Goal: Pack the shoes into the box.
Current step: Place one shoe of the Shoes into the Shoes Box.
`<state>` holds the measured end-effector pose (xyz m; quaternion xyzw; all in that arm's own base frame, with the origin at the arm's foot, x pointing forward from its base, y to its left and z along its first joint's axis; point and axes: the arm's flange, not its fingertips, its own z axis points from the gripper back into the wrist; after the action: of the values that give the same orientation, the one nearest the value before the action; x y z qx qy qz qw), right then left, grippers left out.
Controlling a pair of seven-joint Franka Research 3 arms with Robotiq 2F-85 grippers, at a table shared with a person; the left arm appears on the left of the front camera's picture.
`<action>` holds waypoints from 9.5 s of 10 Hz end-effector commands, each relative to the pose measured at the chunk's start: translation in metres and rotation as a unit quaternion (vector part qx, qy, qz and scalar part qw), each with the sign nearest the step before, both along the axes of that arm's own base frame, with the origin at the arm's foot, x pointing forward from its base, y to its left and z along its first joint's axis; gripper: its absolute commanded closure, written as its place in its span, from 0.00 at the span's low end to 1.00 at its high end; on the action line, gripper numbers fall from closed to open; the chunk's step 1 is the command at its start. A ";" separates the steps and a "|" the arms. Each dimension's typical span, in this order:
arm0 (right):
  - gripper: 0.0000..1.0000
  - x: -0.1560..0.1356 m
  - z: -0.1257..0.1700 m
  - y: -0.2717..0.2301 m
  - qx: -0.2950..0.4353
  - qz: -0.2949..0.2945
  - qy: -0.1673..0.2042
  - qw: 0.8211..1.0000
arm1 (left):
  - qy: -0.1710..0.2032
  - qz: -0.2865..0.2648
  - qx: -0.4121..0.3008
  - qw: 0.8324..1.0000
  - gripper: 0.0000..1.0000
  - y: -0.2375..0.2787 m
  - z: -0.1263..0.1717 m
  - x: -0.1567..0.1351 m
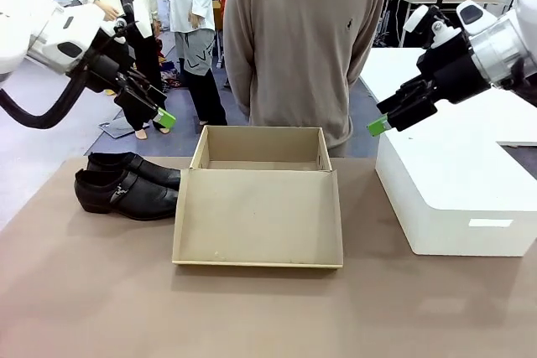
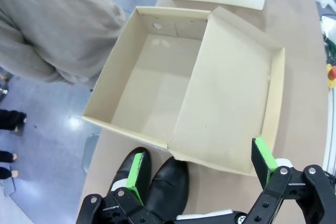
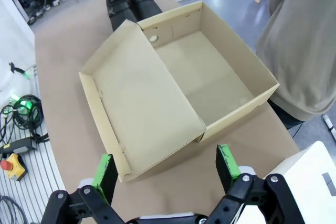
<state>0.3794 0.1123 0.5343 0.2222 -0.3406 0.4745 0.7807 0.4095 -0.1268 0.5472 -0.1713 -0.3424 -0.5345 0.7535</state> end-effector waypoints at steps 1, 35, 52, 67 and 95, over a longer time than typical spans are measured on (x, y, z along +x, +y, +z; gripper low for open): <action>0.00 0.007 0.006 0.002 0.000 0.014 -0.015 1.000 | -0.006 -0.012 -0.005 1.000 0.00 0.001 0.000 0.002; 0.00 0.002 0.010 0.003 -0.008 -0.002 -0.006 1.000 | 0.007 -0.137 0.333 0.933 0.00 0.035 0.007 0.127; 0.00 0.002 0.010 0.003 -0.008 -0.002 -0.006 1.000 | 0.088 -0.143 0.373 0.913 0.00 0.091 -0.055 0.201; 0.00 0.002 0.010 0.003 -0.008 -0.002 -0.006 1.000 | 0.091 -0.123 0.357 0.922 0.00 0.110 -0.095 0.227; 0.00 0.002 0.010 0.003 -0.008 -0.002 -0.006 1.000 | 0.186 -0.156 0.338 0.909 0.00 0.121 -0.176 0.271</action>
<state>0.3783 0.1152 0.5448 0.2042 -0.3347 0.4748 0.7880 0.6841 -0.0067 0.3729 -0.0512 0.0343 -0.6895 0.7217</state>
